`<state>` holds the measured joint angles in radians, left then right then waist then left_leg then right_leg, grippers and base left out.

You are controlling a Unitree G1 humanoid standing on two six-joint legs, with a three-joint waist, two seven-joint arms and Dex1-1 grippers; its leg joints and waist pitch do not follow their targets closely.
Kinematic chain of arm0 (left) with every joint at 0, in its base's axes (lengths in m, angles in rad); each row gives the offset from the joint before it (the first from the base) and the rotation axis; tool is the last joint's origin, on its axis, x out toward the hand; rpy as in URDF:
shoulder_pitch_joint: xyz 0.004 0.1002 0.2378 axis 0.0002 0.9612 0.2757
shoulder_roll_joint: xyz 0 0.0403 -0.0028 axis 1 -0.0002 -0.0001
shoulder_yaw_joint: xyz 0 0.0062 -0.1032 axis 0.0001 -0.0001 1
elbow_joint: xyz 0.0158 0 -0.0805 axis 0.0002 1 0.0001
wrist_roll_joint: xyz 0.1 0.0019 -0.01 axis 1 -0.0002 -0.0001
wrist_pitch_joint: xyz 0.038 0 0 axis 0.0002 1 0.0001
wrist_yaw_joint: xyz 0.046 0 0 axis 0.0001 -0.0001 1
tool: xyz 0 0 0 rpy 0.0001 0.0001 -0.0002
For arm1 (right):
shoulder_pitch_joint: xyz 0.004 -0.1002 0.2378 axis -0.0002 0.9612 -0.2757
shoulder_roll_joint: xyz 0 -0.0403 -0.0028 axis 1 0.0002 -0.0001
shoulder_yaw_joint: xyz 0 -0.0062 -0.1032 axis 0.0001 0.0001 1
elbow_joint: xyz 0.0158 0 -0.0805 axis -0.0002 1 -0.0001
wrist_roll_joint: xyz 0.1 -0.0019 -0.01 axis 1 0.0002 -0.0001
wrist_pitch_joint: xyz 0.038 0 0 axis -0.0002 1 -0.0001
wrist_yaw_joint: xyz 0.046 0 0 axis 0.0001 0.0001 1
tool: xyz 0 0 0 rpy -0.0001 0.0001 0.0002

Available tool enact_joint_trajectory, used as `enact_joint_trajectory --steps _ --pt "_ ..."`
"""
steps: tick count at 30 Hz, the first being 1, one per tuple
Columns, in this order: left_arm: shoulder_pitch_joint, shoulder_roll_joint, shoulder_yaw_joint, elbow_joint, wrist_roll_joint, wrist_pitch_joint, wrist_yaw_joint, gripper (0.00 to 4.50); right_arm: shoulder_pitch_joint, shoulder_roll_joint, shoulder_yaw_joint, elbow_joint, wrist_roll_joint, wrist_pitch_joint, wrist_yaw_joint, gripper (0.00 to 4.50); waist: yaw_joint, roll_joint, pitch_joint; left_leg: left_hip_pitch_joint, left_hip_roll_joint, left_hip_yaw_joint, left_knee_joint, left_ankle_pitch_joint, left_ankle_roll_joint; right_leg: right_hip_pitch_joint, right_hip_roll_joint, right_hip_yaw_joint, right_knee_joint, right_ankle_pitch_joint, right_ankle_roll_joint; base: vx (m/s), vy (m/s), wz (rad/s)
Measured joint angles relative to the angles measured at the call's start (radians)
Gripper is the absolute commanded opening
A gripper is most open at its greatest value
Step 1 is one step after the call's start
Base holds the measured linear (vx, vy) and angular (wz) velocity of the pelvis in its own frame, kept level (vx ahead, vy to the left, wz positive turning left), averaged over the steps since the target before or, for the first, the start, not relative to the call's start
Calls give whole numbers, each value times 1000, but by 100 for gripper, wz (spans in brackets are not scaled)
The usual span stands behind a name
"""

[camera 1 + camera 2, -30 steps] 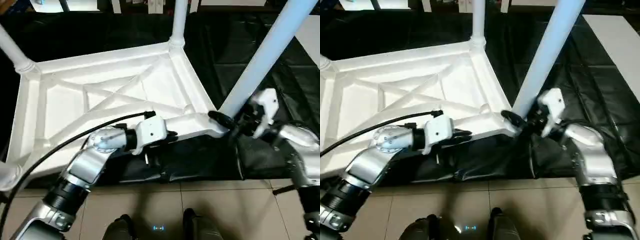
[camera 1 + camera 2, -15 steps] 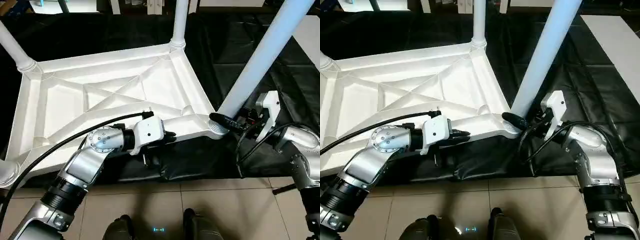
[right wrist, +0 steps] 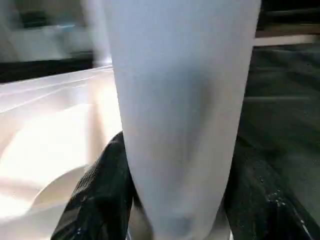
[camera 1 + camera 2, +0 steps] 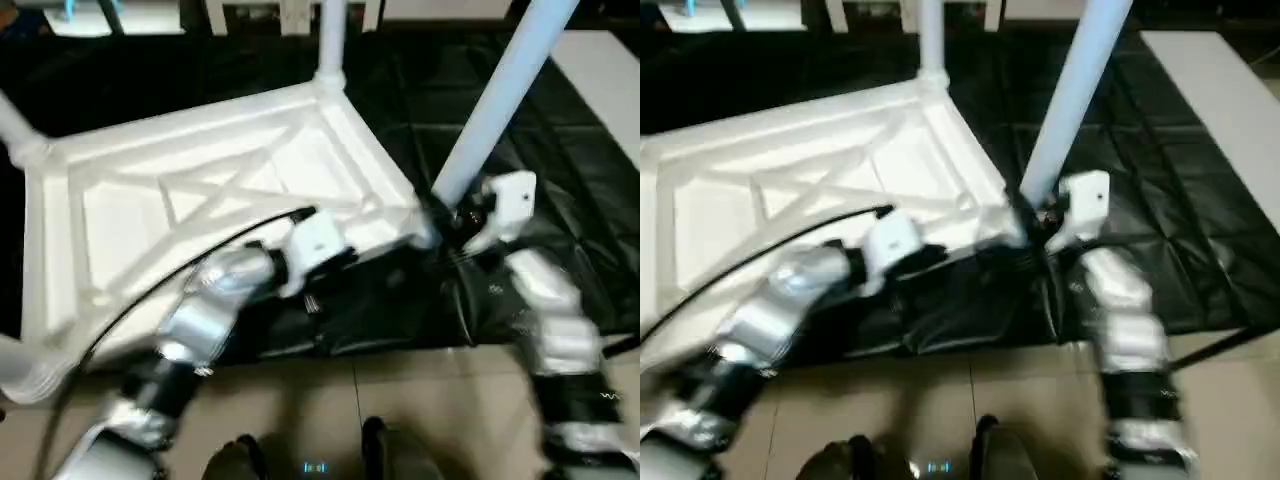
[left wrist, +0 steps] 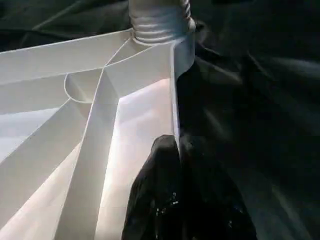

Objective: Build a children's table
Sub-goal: Rotate leg to tighten

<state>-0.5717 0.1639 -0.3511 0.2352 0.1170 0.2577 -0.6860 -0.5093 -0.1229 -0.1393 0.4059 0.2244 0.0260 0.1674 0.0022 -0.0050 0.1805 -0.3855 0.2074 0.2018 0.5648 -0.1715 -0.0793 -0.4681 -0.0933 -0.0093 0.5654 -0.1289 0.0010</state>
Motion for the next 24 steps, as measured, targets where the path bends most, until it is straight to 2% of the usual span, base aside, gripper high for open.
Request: enact_joint_trajectory --steps 2,5,7,11,14,20,24 --pt "-4 -18 -11 10 6 0 15 0 -14 7 -4 24 -13 -11 -37 193 0 -3 -2 -1 0 -2 -2 0 0 1 0 -2 -6 0 0 0 0 0" --pt "-6 -13 -20 13 8 -12 14 0 -26 -12 3 44 -22 -10 16 193 -1 -4 -2 -1 0 -2 -1 0 0 2 0 -2 -6 0 0 0 0 0" --pt "-6 -5 -26 13 9 -25 14 0 -25 -28 3 41 -16 -11 51 249 -1 -4 -2 -1 0 -2 -1 0 0 2 0 -2 -6 1 0 0 0 0" --pt "12 41 -34 -10 8 -69 -24 0 -7 -99 -1 38 28 8 172 272 2 -3 -2 -1 0 -1 -5 0 0 0 1 -3 -5 10 -3 0 0 0" --pt "26 86 -36 -29 -6 -119 -74 0 14 -164 11 21 67 27 313 307 9 2 -1 -2 1 -1 -10 0 1 -1 1 -4 -4 11 -3 0 0 0" --pt "63 169 -33 -74 -62 -192 -182 0 102 -319 36 -97 140 78 611 307 28 6 0 -3 1 2 -9 2 8 -2 1 -3 -4 4 -4 0 0 0" --pt "79 190 -20 -80 -84 -205 -219 0 124 -363 37 -132 176 84 715 307 31 7 0 -3 1 3 -8 2 9 -2 0 -3 -4 4 -5 0 0 0"
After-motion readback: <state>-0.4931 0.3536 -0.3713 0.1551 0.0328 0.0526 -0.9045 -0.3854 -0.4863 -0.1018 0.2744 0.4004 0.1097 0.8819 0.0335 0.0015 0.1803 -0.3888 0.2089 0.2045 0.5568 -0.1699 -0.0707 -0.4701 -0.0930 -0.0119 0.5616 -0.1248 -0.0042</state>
